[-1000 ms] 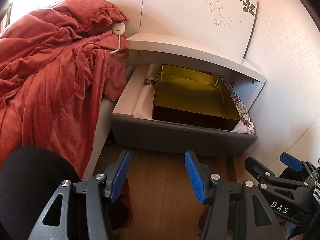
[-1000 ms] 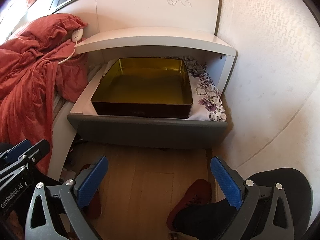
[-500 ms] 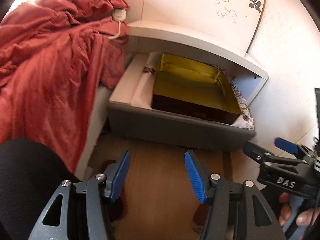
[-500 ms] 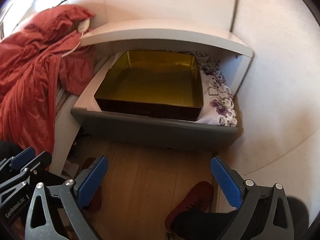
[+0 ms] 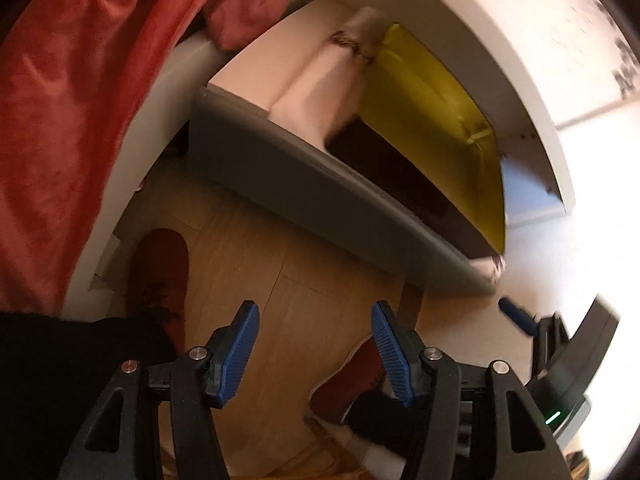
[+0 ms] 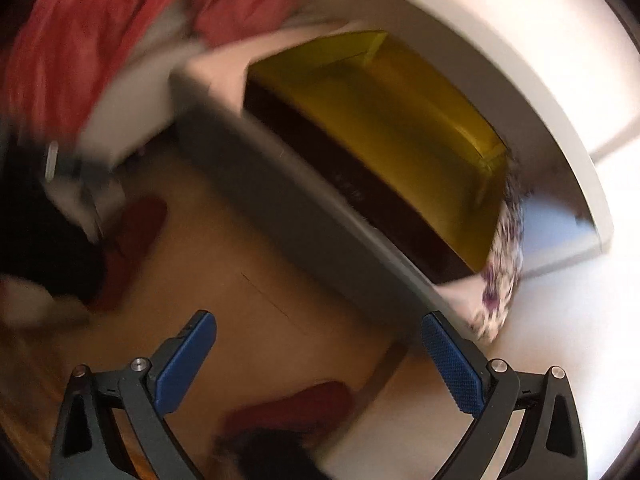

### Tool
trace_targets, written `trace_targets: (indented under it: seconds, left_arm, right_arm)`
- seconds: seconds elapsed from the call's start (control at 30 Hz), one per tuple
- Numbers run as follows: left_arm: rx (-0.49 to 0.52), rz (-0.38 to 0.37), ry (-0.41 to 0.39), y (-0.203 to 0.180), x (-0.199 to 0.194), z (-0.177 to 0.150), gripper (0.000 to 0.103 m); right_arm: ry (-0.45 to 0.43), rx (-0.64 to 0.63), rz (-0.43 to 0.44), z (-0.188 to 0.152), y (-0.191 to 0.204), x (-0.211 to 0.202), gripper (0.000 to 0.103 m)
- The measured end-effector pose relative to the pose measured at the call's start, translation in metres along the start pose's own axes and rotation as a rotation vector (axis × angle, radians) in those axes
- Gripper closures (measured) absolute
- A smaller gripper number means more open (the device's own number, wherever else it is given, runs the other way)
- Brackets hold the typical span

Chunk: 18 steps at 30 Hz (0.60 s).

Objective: Organize soft objects

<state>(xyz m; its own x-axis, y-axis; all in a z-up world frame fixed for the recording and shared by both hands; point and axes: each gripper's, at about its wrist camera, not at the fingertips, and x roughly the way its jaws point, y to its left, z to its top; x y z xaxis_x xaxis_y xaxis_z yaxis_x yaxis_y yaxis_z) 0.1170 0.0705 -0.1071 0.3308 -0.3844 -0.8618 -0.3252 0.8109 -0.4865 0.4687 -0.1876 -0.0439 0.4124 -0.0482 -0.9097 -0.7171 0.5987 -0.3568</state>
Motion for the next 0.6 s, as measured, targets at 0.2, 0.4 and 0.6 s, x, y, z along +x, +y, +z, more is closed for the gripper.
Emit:
trace_targets:
  seconds: [0.2,0.4,0.6]
  left_arm:
    - [-0.076,-0.029,0.009,-0.001,0.035,0.023,0.043]
    - [-0.169,-0.047,-0.023,0.002,0.052,0.046,0.035]
    - [-0.241,-0.024,-0.045,0.009,0.068,0.061,0.035]
  right_arm:
    - [0.061,-0.178,-0.154,0.005,0.015,0.049,0.0]
    - [0.099,-0.17,-0.235,0.007,0.004,0.077,0.0]
    - [0.108,-0.229,-0.32,0.005,0.017,0.093,0.0]
